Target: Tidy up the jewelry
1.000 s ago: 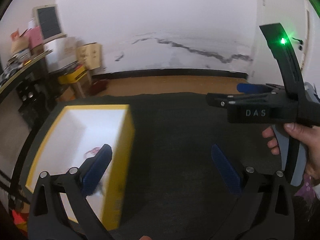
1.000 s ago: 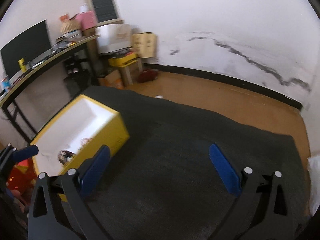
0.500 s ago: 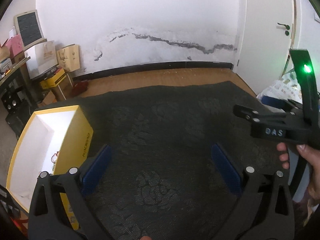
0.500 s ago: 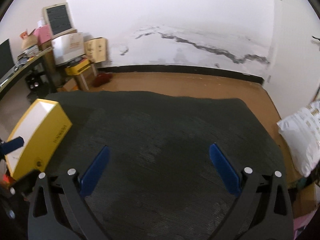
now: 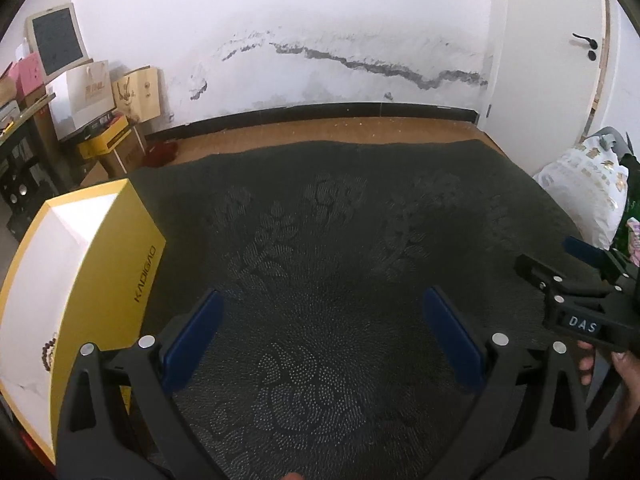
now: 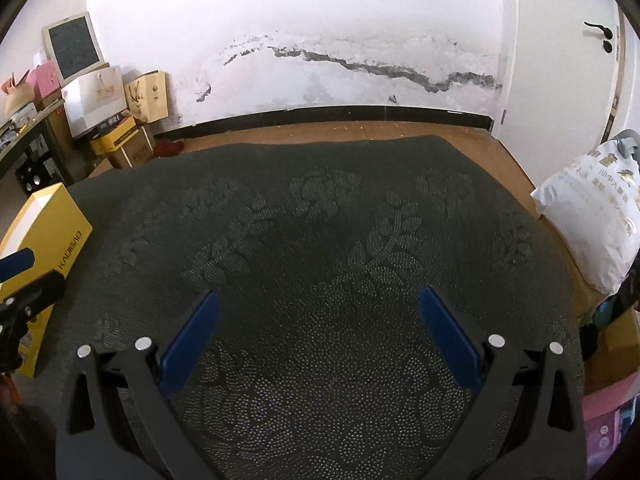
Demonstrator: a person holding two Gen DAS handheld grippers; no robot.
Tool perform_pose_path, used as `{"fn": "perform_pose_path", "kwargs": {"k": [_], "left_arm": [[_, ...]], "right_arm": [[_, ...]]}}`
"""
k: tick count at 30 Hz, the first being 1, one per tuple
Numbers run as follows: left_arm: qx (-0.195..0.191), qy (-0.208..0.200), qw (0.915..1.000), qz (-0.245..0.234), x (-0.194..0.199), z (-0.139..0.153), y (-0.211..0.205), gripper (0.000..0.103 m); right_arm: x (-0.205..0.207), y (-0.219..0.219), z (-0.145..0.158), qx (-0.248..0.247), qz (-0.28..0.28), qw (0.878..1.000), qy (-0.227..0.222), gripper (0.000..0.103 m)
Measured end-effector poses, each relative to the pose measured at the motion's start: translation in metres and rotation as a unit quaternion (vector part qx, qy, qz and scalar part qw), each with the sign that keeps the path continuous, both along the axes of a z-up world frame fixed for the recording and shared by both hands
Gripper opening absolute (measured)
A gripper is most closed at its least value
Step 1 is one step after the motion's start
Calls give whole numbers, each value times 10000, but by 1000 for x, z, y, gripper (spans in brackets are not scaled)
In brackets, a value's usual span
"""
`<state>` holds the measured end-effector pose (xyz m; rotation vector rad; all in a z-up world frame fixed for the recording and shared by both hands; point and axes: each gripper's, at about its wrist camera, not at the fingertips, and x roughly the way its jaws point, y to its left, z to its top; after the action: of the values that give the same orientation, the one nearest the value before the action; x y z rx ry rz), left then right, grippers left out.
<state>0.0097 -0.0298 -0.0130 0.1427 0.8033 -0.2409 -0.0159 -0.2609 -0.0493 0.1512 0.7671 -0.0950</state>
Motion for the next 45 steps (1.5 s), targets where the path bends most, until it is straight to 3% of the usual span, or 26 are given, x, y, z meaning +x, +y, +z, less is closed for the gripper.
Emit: {"fn": "perform_pose_path", "kwargs": {"k": [18, 28, 37, 45], "left_arm": [[-51, -104, 9999, -22, 6, -14, -3, 97], [-256, -191, 9994, -101, 14, -17, -1, 97], [-107, -145, 9995, -254, 22, -22, -10, 97], [-48, -355, 9987, -359, 18, -18, -11, 97]], "right_arm": [[5, -3, -1, 60, -156, 9998, -68, 96], [5, 10, 2, -287, -21, 9994, -194, 96], [2, 12, 0, -363, -113, 9990, -230, 96], [1, 18, 3, -308, -227, 9987, -334, 96]]}}
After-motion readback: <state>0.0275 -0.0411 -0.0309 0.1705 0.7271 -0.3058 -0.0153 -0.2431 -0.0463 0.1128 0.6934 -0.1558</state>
